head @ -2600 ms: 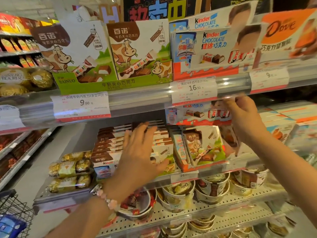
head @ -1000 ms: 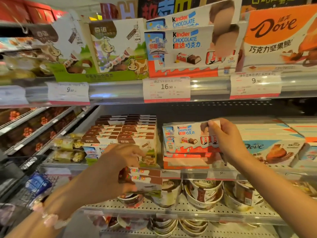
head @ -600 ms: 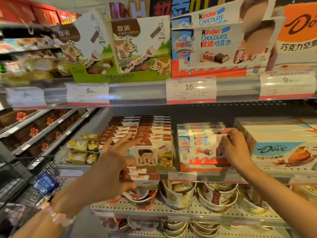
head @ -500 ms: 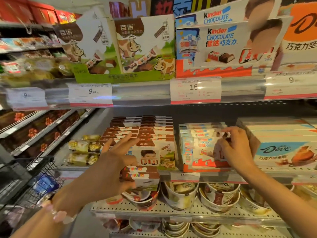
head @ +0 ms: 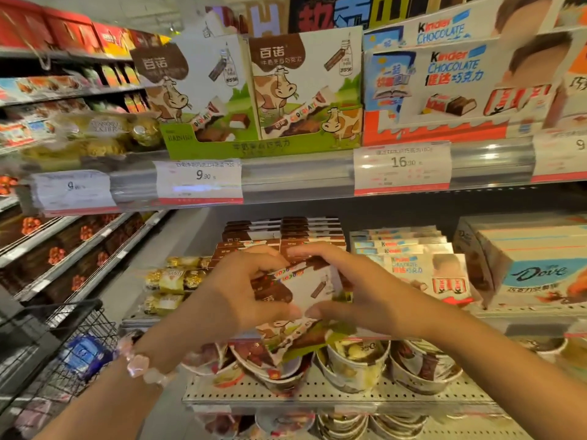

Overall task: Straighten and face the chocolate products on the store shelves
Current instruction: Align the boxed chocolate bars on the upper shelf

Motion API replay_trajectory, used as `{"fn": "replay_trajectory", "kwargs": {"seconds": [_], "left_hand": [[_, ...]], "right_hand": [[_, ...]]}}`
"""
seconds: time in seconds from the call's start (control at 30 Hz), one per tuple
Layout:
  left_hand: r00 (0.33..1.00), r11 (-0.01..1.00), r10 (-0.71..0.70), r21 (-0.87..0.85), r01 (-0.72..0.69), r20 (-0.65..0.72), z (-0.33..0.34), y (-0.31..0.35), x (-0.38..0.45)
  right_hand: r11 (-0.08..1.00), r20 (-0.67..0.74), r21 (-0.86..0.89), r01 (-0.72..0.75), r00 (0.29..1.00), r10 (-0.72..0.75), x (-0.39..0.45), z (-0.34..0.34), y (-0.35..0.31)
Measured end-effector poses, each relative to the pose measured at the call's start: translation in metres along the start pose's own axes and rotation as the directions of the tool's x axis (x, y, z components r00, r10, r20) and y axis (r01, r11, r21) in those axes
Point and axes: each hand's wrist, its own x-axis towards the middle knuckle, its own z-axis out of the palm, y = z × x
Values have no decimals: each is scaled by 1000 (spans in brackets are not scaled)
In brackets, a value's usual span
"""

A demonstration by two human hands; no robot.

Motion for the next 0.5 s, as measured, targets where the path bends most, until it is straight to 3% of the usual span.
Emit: {"fn": "replay_trajectory", "kwargs": {"seconds": [0.13,0.17,0.23,0.33,0.4,0.5], "left_hand": [[992,958,-122,-259,124,25,-4,-3,3],[991,962,-130,-240,126,-1,-7,-6,3],[994,996,-88,25,90,-67,-9,-14,2],[1000,895,2,446,0,-3,0,-26,0],[999,802,-31,597,-2,45,11,-33,-1],[998,730,-61,683,28,25,20,-40,0]], "right_hand": [[981,-67,180,-70,994,83,-6,-14,-2],[976,-111,205,-77,989,102,-10,-22,-1],[968,-198,233,-98,969,146,-21,-40,1],[972,-265,182,-146,945,191,-37,-61,4],[975,-306,157,-158,931,200,-46,-69,7],[979,-381,118,-168,902,200,-53,-75,11]]}}
